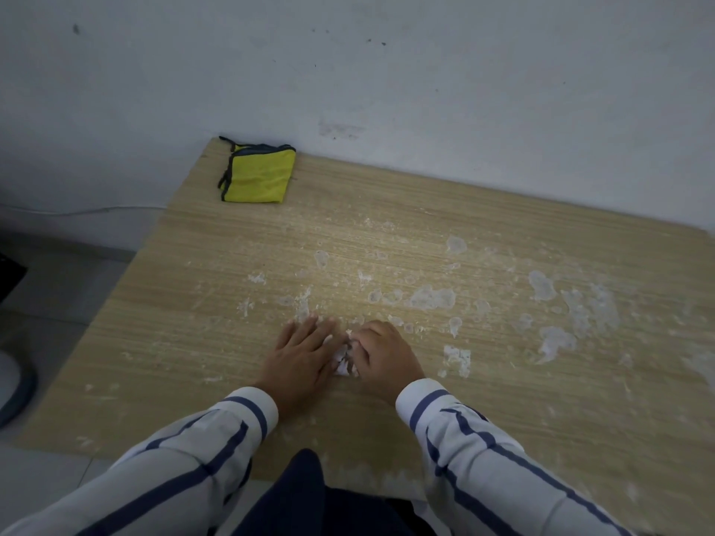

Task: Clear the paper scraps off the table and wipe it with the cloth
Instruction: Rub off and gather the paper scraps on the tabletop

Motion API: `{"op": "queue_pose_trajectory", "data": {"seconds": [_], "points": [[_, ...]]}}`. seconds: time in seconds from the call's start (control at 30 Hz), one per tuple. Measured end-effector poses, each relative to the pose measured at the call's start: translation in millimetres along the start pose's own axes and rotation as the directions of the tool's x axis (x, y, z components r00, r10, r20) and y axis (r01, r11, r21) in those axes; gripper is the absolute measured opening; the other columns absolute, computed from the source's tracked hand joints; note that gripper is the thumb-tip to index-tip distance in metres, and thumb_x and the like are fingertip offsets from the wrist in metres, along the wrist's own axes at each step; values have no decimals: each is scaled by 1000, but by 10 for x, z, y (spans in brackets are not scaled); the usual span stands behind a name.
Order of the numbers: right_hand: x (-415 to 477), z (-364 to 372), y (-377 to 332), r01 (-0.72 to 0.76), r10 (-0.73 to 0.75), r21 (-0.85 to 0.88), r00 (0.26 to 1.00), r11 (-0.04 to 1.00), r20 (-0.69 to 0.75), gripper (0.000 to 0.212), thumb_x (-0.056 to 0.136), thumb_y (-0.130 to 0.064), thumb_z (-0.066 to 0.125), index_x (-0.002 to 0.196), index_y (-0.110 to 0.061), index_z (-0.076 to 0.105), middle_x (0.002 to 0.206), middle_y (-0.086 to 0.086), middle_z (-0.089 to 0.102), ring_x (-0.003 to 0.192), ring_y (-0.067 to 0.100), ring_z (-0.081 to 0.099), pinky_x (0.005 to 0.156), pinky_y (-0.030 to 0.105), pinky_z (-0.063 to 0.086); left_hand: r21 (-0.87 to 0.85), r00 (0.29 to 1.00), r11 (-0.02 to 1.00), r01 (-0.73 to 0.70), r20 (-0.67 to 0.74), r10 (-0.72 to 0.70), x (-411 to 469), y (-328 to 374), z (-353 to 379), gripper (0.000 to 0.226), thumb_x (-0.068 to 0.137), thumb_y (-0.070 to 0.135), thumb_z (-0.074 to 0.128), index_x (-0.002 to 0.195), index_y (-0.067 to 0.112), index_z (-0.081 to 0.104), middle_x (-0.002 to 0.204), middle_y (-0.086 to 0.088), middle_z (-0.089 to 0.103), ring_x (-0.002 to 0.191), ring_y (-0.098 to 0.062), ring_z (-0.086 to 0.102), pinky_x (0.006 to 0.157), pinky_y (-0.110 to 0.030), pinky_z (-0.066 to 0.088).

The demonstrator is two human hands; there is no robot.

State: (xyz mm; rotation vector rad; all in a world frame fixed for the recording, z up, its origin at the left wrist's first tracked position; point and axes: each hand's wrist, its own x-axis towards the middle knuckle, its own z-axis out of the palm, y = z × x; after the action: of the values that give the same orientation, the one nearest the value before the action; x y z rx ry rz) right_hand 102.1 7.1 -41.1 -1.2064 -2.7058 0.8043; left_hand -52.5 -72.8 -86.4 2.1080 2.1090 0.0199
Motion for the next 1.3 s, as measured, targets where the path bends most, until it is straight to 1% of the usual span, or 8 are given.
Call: {"op": "queue_pose_trajectory", "data": {"seconds": [0.13,0.2,0.27,0.47,0.63,0.83,0.97,1.3], "points": [[-25,-26,71,-50,51,40,998,998,-28,31,94,-13,39,117,-4,58,118,11,55,107,25,48,93,34,42,-77,1000,997,-9,20,10,-10,-6,-5,52,93,43,24,138,26,44,146,1,43,137,-25,33,114,-41,11],[-28,-28,118,-84,84,22,996,996,-34,32,94,-11,38,119,-6,57,122,9,53,112,24,46,96,32,40,-145,1000,989,-6,2,7,-11,-10,-9,60,91,48,14,145,26,30,153,4,29,143,-20,15,114,-34,-6],[-32,-22,164,-110,110,-3,993,994,-48,31,94,-11,39,119,-7,57,124,9,53,114,26,45,98,36,39,-189,1000,982,6,-13,-9,-5,-3,2,68,87,53,6,148,26,19,156,7,20,145,-16,6,113,-30,-12],[-93,-34,278,-161,155,-74,985,984,-79,26,87,-9,43,104,-12,62,117,6,56,109,28,47,92,36,37,-287,993,956,55,-84,-83,62,73,-97,82,83,68,12,138,15,41,144,-3,43,141,-19,25,114,-30,-1],[-126,-64,416,-179,167,-111,980,978,-108,25,88,-11,44,106,-8,62,116,8,57,109,30,47,95,39,38,-282,983,956,82,-132,-124,275,303,-214,69,84,56,18,132,16,47,145,-6,41,140,-23,25,115,-38,8],[-112,-161,595,-224,218,-105,974,969,-66,44,87,-31,27,105,-10,61,115,8,54,109,29,45,93,39,38,-222,992,967,128,39,-123,667,569,-268,60,94,47,32,146,17,24,156,-10,14,145,-27,5,116,-44,7],[-56,-208,721,-189,185,-135,982,973,-45,26,94,-22,39,107,-10,58,117,8,53,110,30,44,93,39,36,-197,975,955,220,87,-206,836,623,-233,63,94,45,34,147,14,17,157,-10,10,145,-28,3,117,-45,8],[240,-283,837,-169,163,-100,985,981,-64,46,90,-36,25,104,-9,60,116,9,54,109,29,45,91,38,35,-200,947,928,314,136,-291,1029,682,-227,75,92,50,37,148,12,6,158,-8,0,145,-28,-3,116,-46,4]]}}
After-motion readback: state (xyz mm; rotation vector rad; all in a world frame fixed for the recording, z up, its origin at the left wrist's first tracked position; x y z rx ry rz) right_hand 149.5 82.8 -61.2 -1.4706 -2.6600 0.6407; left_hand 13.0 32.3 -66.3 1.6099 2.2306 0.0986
